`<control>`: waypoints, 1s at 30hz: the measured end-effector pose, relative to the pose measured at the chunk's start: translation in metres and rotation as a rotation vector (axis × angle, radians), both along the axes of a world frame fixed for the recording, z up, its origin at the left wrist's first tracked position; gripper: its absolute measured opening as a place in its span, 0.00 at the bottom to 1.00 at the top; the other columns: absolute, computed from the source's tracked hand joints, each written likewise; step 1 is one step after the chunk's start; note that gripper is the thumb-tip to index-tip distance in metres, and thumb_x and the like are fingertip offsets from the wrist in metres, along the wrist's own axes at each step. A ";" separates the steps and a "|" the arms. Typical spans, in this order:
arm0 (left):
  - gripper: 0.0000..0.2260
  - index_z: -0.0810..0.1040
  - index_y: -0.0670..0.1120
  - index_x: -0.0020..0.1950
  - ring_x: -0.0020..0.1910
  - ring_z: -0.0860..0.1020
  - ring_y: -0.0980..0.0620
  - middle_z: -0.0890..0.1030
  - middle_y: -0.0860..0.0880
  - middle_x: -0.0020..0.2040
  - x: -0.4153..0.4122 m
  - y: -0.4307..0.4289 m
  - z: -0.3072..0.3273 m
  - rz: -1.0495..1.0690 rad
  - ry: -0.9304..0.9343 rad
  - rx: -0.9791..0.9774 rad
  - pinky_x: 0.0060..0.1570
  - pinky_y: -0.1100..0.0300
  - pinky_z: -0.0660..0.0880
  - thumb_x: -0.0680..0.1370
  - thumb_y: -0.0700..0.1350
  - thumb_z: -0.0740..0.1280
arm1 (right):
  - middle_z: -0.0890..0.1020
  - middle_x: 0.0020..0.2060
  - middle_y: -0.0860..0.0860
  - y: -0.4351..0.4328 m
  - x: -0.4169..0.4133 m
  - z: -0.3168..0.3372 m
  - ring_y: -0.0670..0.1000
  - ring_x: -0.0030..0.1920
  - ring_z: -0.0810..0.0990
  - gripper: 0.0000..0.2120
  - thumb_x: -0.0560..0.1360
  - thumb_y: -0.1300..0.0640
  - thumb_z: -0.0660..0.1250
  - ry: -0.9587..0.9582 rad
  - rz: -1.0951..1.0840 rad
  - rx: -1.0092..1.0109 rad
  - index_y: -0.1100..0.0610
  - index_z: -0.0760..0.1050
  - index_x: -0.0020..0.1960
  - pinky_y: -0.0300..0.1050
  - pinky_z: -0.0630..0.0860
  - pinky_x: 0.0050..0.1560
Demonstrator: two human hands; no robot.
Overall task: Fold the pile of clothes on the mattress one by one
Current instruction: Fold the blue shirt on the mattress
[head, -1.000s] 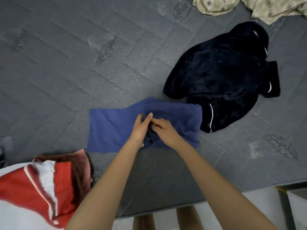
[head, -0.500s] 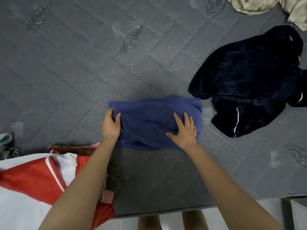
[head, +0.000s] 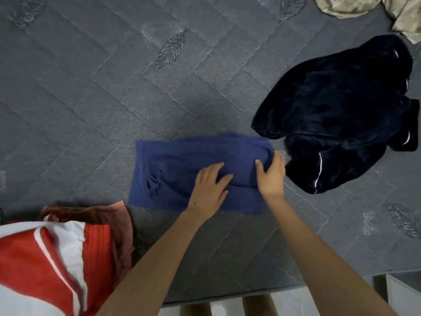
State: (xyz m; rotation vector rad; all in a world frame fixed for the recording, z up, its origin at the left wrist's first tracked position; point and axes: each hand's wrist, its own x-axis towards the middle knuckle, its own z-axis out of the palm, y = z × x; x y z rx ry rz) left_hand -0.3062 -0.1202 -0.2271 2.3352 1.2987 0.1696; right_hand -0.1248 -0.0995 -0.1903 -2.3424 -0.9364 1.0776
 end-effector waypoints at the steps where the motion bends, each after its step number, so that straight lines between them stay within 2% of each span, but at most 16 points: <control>1: 0.24 0.77 0.48 0.64 0.67 0.66 0.41 0.72 0.40 0.69 0.011 -0.003 -0.003 -0.081 0.023 0.007 0.63 0.39 0.69 0.69 0.46 0.77 | 0.65 0.73 0.57 0.001 0.006 -0.005 0.56 0.73 0.63 0.29 0.78 0.50 0.63 0.043 -0.053 0.001 0.60 0.60 0.75 0.55 0.60 0.74; 4: 0.25 0.77 0.52 0.66 0.69 0.66 0.42 0.72 0.42 0.70 0.038 -0.009 -0.012 -0.204 0.085 0.009 0.64 0.39 0.68 0.70 0.52 0.76 | 0.73 0.68 0.56 0.004 0.021 -0.013 0.55 0.68 0.71 0.25 0.78 0.50 0.62 0.089 -0.072 -0.023 0.59 0.65 0.72 0.56 0.68 0.69; 6: 0.25 0.78 0.52 0.64 0.70 0.64 0.42 0.72 0.42 0.70 0.053 -0.012 -0.017 -0.244 0.097 0.005 0.64 0.37 0.66 0.69 0.54 0.76 | 0.73 0.69 0.53 0.011 0.030 -0.013 0.53 0.68 0.71 0.25 0.79 0.53 0.64 0.123 -0.088 -0.010 0.59 0.65 0.74 0.47 0.67 0.70; 8: 0.25 0.79 0.52 0.62 0.69 0.63 0.42 0.72 0.42 0.70 0.064 -0.016 -0.023 -0.295 0.124 0.026 0.67 0.37 0.64 0.66 0.55 0.77 | 0.76 0.62 0.51 0.020 0.039 -0.017 0.49 0.62 0.74 0.24 0.78 0.54 0.67 0.130 -0.105 -0.016 0.59 0.67 0.72 0.38 0.68 0.61; 9: 0.25 0.79 0.52 0.61 0.69 0.63 0.42 0.72 0.42 0.70 0.069 -0.018 -0.027 -0.308 0.132 0.054 0.69 0.38 0.62 0.66 0.56 0.77 | 0.78 0.55 0.50 0.025 0.042 -0.019 0.48 0.56 0.76 0.19 0.77 0.55 0.68 0.121 -0.071 -0.011 0.58 0.72 0.67 0.39 0.69 0.56; 10: 0.25 0.78 0.52 0.62 0.69 0.64 0.42 0.71 0.42 0.71 0.072 -0.020 -0.030 -0.310 0.129 0.088 0.70 0.39 0.60 0.67 0.55 0.76 | 0.80 0.48 0.49 0.029 0.044 -0.024 0.47 0.48 0.76 0.10 0.77 0.55 0.68 0.097 -0.020 -0.014 0.56 0.77 0.58 0.40 0.70 0.50; 11: 0.26 0.77 0.52 0.64 0.69 0.64 0.42 0.69 0.43 0.71 0.075 -0.023 -0.032 -0.310 0.122 0.117 0.70 0.40 0.58 0.68 0.55 0.75 | 0.80 0.41 0.49 0.033 0.045 -0.024 0.46 0.41 0.75 0.02 0.77 0.56 0.67 0.082 0.028 -0.003 0.54 0.77 0.46 0.42 0.70 0.44; 12: 0.27 0.74 0.52 0.66 0.69 0.64 0.42 0.67 0.44 0.72 0.077 -0.025 -0.033 -0.311 0.122 0.140 0.69 0.41 0.59 0.69 0.55 0.74 | 0.77 0.34 0.48 0.037 0.046 -0.028 0.45 0.36 0.73 0.09 0.77 0.57 0.67 0.084 0.048 0.010 0.54 0.74 0.38 0.42 0.68 0.40; 14: 0.33 0.67 0.52 0.72 0.67 0.66 0.44 0.66 0.45 0.71 0.080 -0.026 -0.035 -0.317 0.144 0.176 0.67 0.42 0.65 0.70 0.56 0.73 | 0.72 0.28 0.48 0.045 0.046 -0.029 0.43 0.31 0.67 0.15 0.78 0.58 0.65 0.141 0.036 0.020 0.55 0.69 0.32 0.42 0.65 0.33; 16: 0.32 0.67 0.52 0.72 0.64 0.68 0.44 0.68 0.46 0.68 0.083 -0.026 -0.035 -0.308 0.127 0.188 0.64 0.44 0.69 0.70 0.53 0.73 | 0.69 0.27 0.48 0.053 0.046 -0.026 0.43 0.30 0.65 0.17 0.78 0.58 0.65 0.192 0.026 0.030 0.56 0.67 0.32 0.40 0.63 0.31; 17: 0.27 0.73 0.51 0.67 0.62 0.69 0.44 0.69 0.46 0.66 0.086 -0.026 -0.035 -0.316 0.102 0.211 0.62 0.45 0.69 0.69 0.50 0.74 | 0.68 0.27 0.48 0.056 0.047 -0.024 0.43 0.29 0.64 0.18 0.79 0.58 0.64 0.211 0.014 0.035 0.55 0.66 0.31 0.39 0.62 0.30; 19: 0.13 0.82 0.50 0.50 0.59 0.69 0.45 0.72 0.46 0.63 0.091 -0.024 -0.035 -0.374 0.112 0.265 0.58 0.47 0.69 0.66 0.44 0.76 | 0.68 0.26 0.48 0.060 0.049 -0.024 0.43 0.28 0.64 0.19 0.79 0.56 0.65 0.226 0.002 0.041 0.55 0.64 0.30 0.35 0.61 0.27; 21: 0.08 0.82 0.49 0.40 0.58 0.69 0.45 0.77 0.47 0.59 0.095 -0.021 -0.031 -0.416 0.134 0.284 0.57 0.48 0.68 0.64 0.43 0.77 | 0.68 0.26 0.48 0.063 0.050 -0.023 0.42 0.27 0.64 0.19 0.79 0.54 0.65 0.240 0.012 0.043 0.55 0.65 0.32 0.32 0.61 0.25; 25: 0.07 0.80 0.49 0.40 0.61 0.70 0.45 0.75 0.47 0.60 0.096 -0.033 -0.026 -0.503 0.026 0.307 0.62 0.49 0.65 0.67 0.41 0.75 | 0.66 0.27 0.47 0.073 0.053 -0.016 0.41 0.27 0.63 0.19 0.79 0.54 0.65 0.247 0.007 0.108 0.55 0.63 0.32 0.34 0.62 0.28; 28: 0.08 0.82 0.51 0.43 0.65 0.69 0.47 0.78 0.50 0.60 0.085 -0.054 -0.028 -0.603 0.069 0.246 0.70 0.48 0.60 0.67 0.43 0.77 | 0.65 0.27 0.46 0.081 0.049 -0.010 0.42 0.29 0.63 0.20 0.79 0.54 0.65 0.300 -0.100 0.176 0.54 0.61 0.31 0.35 0.63 0.29; 30: 0.10 0.82 0.51 0.44 0.65 0.71 0.48 0.80 0.51 0.57 0.077 -0.063 -0.031 -0.595 0.090 0.182 0.72 0.48 0.55 0.65 0.43 0.78 | 0.66 0.27 0.46 0.077 0.044 -0.010 0.41 0.29 0.64 0.20 0.79 0.54 0.65 0.341 -0.126 0.157 0.53 0.62 0.31 0.34 0.64 0.30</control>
